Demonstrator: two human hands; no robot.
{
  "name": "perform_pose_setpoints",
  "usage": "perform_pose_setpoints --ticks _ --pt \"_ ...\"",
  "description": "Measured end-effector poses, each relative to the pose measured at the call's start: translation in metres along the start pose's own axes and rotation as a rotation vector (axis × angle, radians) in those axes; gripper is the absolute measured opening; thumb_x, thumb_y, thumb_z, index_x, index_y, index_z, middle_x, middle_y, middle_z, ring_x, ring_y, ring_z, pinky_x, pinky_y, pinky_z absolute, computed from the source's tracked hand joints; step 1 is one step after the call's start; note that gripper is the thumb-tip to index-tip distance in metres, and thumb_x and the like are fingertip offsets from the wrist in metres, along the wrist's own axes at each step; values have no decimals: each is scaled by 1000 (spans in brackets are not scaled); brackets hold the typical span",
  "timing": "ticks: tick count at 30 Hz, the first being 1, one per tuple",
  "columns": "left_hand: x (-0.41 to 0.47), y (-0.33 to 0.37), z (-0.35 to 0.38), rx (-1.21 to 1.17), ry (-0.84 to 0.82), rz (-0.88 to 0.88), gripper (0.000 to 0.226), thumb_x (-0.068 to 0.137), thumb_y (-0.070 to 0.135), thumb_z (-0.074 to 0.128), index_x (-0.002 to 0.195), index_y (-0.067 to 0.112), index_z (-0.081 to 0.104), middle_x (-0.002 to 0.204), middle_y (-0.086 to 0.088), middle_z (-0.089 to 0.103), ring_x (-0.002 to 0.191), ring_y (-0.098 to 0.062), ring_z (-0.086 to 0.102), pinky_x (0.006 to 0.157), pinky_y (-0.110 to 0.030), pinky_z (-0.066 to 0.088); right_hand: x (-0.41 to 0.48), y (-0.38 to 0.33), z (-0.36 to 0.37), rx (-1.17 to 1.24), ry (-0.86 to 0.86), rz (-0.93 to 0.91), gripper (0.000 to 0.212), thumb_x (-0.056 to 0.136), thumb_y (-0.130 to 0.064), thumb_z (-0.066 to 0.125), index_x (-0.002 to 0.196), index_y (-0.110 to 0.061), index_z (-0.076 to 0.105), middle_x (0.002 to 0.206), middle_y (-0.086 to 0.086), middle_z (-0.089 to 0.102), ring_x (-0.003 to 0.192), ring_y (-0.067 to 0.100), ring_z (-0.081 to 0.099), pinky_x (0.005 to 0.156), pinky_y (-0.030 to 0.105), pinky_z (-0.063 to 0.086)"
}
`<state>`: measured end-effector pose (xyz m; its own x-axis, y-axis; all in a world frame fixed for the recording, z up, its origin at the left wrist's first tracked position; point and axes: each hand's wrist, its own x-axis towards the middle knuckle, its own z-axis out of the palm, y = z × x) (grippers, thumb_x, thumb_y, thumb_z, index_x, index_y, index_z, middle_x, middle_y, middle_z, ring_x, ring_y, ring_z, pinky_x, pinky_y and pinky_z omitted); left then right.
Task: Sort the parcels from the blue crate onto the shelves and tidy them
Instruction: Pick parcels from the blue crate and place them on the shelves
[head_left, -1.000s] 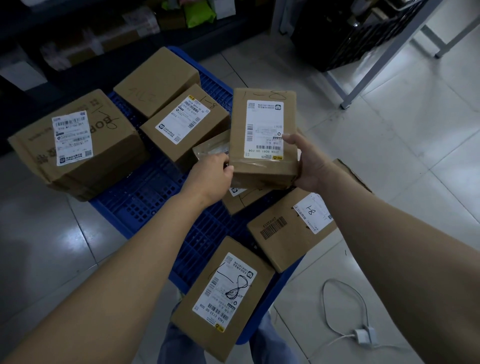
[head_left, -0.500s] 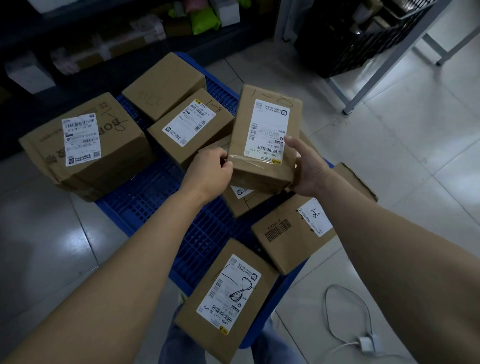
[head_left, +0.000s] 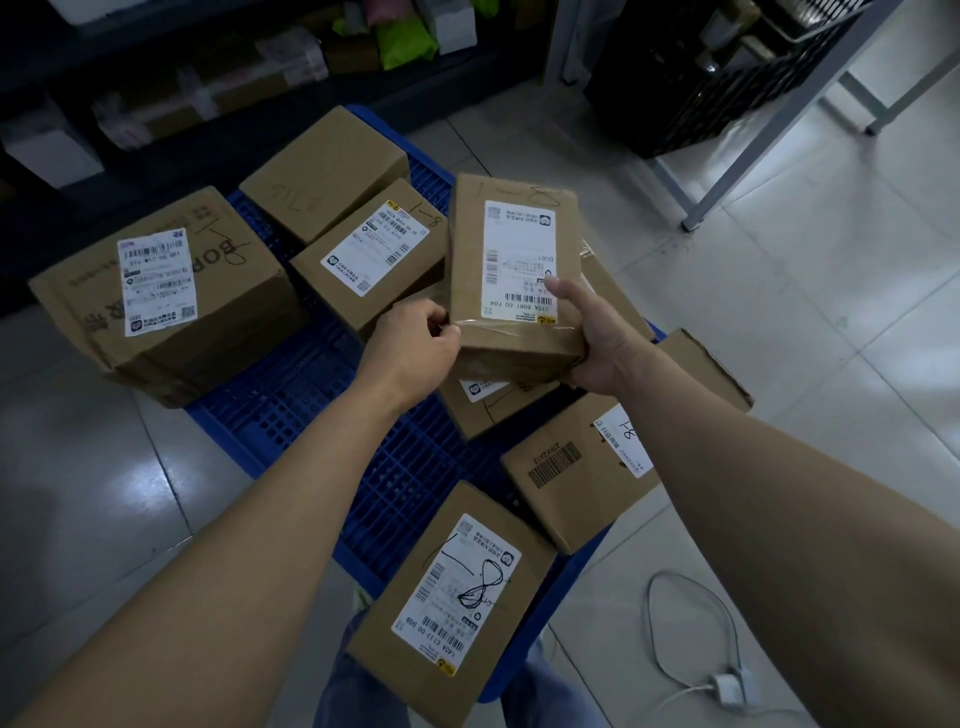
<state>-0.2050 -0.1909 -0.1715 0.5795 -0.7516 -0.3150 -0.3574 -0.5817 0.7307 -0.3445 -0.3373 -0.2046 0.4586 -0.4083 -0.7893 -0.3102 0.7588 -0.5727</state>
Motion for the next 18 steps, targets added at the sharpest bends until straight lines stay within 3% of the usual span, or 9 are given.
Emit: perform_pose_setpoints --ticks 4,7,9,12,13,16,18 --pt "1 1 -6 -45 4 -7 17 94 21 50 106 17 62 90 9 61 83 -3 56 66 -16 46 0 -1 -2 -37 55 -10 38 82 -40 69 111 -20 58 97 2 70 86 17 64 69 30 46" --pt "1 -1 -11 -51 14 -26 12 94 20 48 94 21 59 82 12 59 79 -5 56 73 -27 49 2 -2 -1 -69 34 3 39 81 -42 70 112 -21 60 102 3 71 88 18 65 67 28 48" --pt "0 -4 -11 -72 -17 -37 11 94 19 48 93 22 59 85 10 62 83 -9 58 76 -30 49 1 -6 4 -68 -3 -9 37 82 -41 68 111 -20 61 97 3 73 83 19 67 69 29 52" --pt "-2 -10 -7 -125 -70 -51 16 95 21 50 107 21 61 103 3 65 91 -8 58 75 -21 46 -1 -11 11 -119 -15 -125 31 84 -39 66 106 -17 61 89 4 75 79 22 69 81 39 55" --pt "-3 -11 -5 -132 -65 -55 22 96 22 50 115 18 59 108 4 62 93 -8 56 77 -21 43 -3 -14 12 -155 6 -174 40 80 -42 70 109 -16 62 94 6 75 83 25 69 83 42 56" --pt "-3 -9 -2 -154 -34 -73 40 96 26 51 133 11 49 113 3 53 100 -7 49 82 -22 36 -3 -18 9 -233 95 -225 101 43 -58 85 129 -15 53 111 11 71 95 29 71 80 42 58" --pt "-1 -9 0 -191 -33 -88 41 96 26 50 134 11 47 118 1 52 103 -7 47 84 -21 35 -2 -19 -1 -255 124 -260 104 38 -59 85 127 -17 54 110 9 72 96 29 71 87 46 56"
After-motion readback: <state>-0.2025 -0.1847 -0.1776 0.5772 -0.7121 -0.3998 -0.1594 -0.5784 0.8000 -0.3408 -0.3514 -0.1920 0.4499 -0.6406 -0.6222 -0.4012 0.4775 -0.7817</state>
